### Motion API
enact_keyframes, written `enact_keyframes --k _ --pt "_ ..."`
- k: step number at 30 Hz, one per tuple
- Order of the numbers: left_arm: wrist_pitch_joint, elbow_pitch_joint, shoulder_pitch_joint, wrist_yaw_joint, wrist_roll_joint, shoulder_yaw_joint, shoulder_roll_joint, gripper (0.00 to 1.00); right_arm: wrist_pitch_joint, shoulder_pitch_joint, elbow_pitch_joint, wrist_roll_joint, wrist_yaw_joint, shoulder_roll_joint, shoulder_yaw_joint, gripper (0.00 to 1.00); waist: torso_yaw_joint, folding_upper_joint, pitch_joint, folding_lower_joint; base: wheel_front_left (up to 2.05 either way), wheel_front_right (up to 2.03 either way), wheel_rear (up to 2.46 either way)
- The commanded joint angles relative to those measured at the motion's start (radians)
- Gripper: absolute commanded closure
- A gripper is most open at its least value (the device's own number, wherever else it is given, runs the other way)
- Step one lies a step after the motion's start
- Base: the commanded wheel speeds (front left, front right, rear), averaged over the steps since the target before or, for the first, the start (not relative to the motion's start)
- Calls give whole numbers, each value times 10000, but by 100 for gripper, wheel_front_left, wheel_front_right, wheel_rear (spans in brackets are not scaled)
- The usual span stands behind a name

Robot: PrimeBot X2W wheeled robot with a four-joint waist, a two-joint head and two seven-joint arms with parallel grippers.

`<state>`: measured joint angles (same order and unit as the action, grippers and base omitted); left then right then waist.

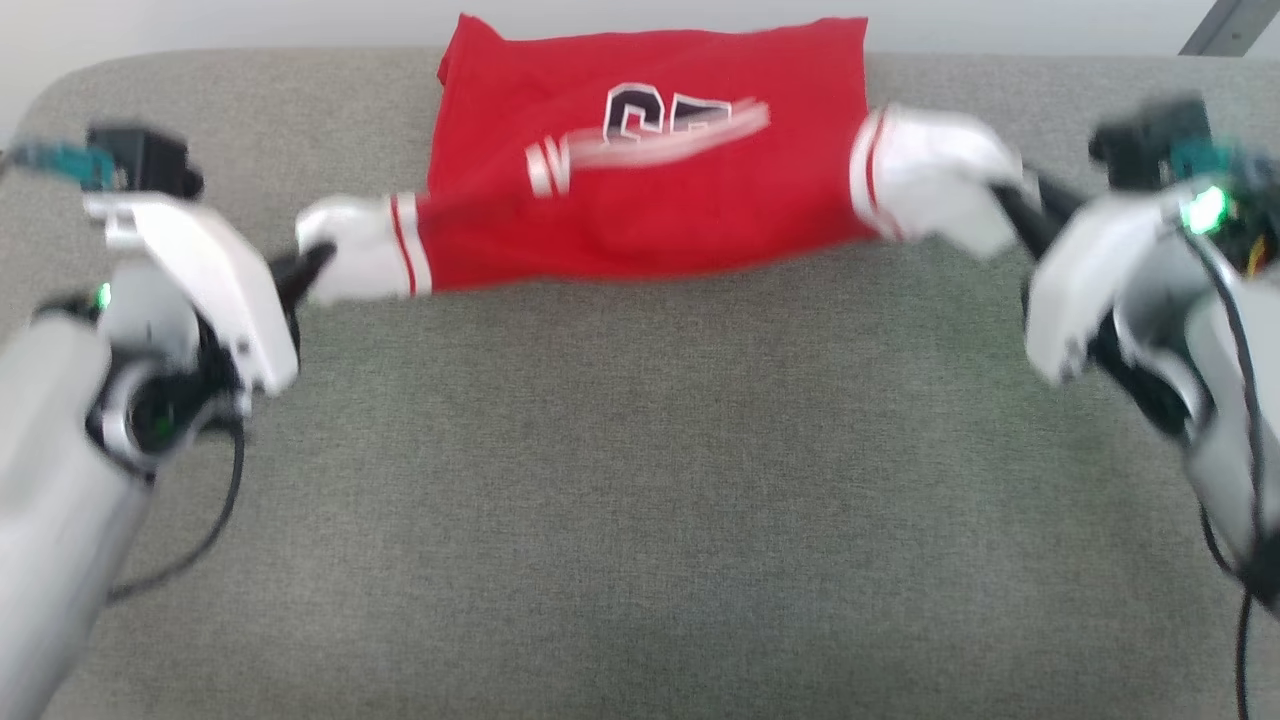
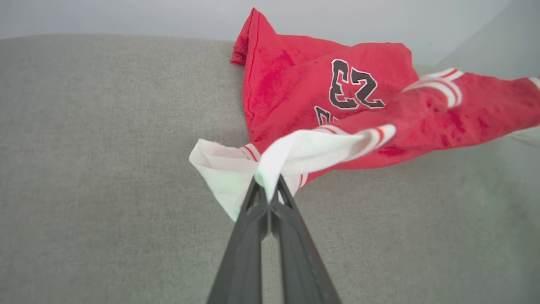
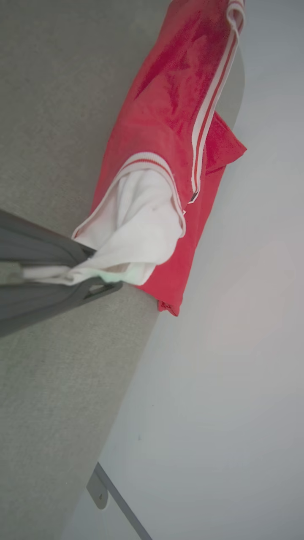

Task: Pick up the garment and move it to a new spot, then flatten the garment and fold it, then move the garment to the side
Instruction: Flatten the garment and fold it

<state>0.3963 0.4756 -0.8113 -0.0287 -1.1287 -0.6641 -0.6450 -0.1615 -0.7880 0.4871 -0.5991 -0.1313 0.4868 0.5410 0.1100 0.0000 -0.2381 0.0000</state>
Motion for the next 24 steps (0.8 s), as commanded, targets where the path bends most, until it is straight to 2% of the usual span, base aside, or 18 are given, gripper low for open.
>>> enact_keyframes --k 1,7,13,19,24 --pt "-13 -161 152 62 7 39 -150 100 -85 204 -181 -20 10 92 -11 100 -11 0 13 0 0 0 0" --pt "124 -3358 2625 1521 -473 167 -1360 100 -1596 2795 -3257 -278 10 1461 -433 100 -71 0 -7 0 0 0 0" --pt "73 -4995 4675 2665 -826 115 -2220 100 -2725 4710 -4888 -413 10 2074 -726 100 -203 0 -67 0 0 0 0" --pt "72 -5225 5976 3344 -1215 -34 -2370 100 -3915 6040 -5361 -916 10 2218 -978 100 -226 0 13 0 0 0 0" --pt "-73 -5229 6635 3553 -1395 -127 -2401 100 -4908 7025 -5614 -1345 10 2181 -1194 100 -206 0 85 0 0 0 0"
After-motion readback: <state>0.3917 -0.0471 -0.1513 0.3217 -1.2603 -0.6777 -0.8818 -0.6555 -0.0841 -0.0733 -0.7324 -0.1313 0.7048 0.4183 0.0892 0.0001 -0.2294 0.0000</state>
